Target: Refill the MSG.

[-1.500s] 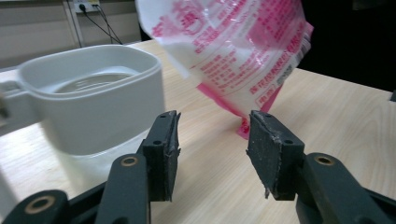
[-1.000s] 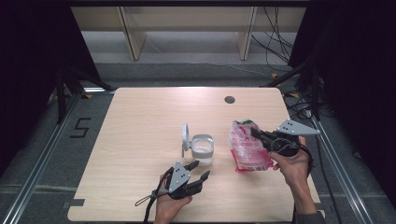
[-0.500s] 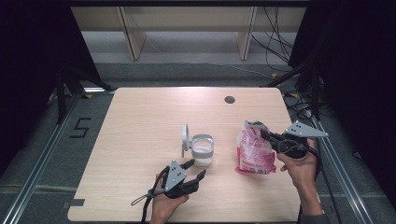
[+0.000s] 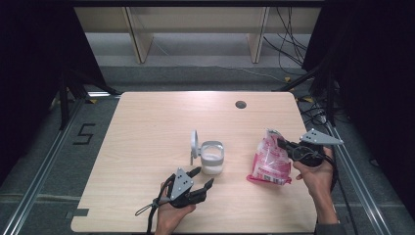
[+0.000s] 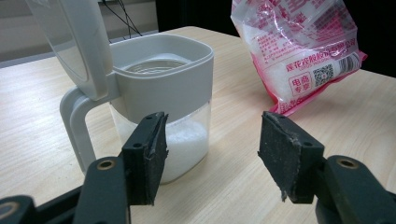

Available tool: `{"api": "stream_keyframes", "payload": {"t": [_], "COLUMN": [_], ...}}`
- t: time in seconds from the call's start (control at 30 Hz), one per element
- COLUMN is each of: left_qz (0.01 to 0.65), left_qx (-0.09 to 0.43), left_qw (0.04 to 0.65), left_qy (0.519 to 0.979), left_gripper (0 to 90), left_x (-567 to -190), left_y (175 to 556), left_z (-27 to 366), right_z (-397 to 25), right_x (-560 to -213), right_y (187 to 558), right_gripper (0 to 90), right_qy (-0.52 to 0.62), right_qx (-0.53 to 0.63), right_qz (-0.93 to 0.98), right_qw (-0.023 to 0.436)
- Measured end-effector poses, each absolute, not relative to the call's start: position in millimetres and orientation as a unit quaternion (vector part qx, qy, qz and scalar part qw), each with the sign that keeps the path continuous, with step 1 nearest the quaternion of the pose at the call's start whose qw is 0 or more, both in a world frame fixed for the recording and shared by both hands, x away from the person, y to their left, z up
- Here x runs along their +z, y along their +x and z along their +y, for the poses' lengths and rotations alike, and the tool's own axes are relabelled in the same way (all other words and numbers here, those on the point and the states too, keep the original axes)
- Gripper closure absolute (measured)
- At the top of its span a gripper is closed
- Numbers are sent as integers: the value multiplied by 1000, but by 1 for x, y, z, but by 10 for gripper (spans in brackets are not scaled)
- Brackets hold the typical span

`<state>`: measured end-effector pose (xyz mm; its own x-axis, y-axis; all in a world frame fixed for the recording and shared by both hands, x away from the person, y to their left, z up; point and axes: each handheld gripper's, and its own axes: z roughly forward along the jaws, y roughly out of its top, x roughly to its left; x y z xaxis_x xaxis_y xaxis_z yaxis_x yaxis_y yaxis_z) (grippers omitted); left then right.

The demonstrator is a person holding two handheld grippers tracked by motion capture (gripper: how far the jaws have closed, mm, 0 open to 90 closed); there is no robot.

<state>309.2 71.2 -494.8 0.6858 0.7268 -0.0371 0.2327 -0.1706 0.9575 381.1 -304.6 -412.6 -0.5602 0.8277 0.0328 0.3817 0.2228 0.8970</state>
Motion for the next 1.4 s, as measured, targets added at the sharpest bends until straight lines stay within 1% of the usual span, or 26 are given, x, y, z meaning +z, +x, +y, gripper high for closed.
{"api": "stream_keyframes", "payload": {"t": [0.2, 0.27, 0.33, 0.37, 0.4, 0.47, 0.5, 0.6, 0.67, 0.73, 0.77, 0.8, 0.87, 0.9, 1.0, 1.03, 1.13, 1.27, 1.3, 1.37, 1.4], "left_qz": [316, 324, 333, 319, 323, 335, 324, 338, 326, 328, 327, 338, 337, 337, 332, 337, 328, 342, 344, 348, 347], "left_qx": [228, 226, 225, 230, 234, 227, 235, 229, 237, 237, 236, 229, 228, 226, 230, 226, 235, 232, 231, 234, 233], "left_qw": [547, 548, 551, 553, 549, 552, 546, 548, 546, 546, 546, 547, 550, 550, 546, 549, 542, 545, 544, 541, 542], "left_qy": [741, 738, 732, 735, 735, 729, 736, 730, 734, 733, 734, 731, 729, 730, 734, 731, 737, 729, 730, 729, 729], "left_gripper": [388, 378, 377, 377, 377, 377, 376, 376, 377, 376, 377, 376, 376, 376, 376, 376, 376, 377, 378, 378, 378], "left_x": [-493, -493, -493, -492, -491, -491, -490, -490, -489, -489, -489, -490, -491, -491, -491, -491, -490, -491, -491, -491, -491], "left_y": [309, 308, 307, 309, 309, 308, 309, 308, 309, 309, 309, 309, 309, 309, 309, 309, 310, 310, 310, 310, 310], "left_z": [75, 76, 78, 80, 81, 82, 84, 84, 86, 86, 86, 85, 84, 84, 84, 84, 86, 86, 87, 88, 89], "right_z": [-308, -309, -311, -313, -312, -315, -315, -316, -318, -317, -315, -316, -316, -314, -313, -315, -314, -316, -317, -315, -319], "right_x": [-419, -423, -424, -425, -426, -428, -428, -432, -434, -436, -437, -437, -440, -440, -442, -443, -444, -443, -442, -440, -439], "right_y": [383, 385, 383, 385, 384, 386, 384, 386, 388, 389, 387, 388, 390, 387, 388, 390, 388, 389, 389, 386, 387], "right_gripper": [900, 900, 900, 900, 900, 900, 900, 898, 897, 894, 892, 889, 886, 886, 876, 868, 823, 711, 672, 665, 661], "right_qy": [415, 417, 427, 420, 432, 427, 438, 442, 437, 435, 444, 441, 439, 451, 454, 444, 461, 470, 477, 498, 485], "right_qx": [459, 461, 453, 454, 456, 454, 450, 446, 439, 437, 435, 427, 425, 422, 417, 417, 414, 404, 403, 414, 405], "right_qz": [750, 748, 748, 748, 744, 746, 744, 744, 750, 752, 749, 754, 755, 753, 751, 755, 748, 744, 735, 718, 727], "right_qw": [234, 235, 230, 238, 227, 234, 228, 228, 234, 236, 229, 232, 237, 227, 236, 241, 239, 250, 263, 256, 267]}}
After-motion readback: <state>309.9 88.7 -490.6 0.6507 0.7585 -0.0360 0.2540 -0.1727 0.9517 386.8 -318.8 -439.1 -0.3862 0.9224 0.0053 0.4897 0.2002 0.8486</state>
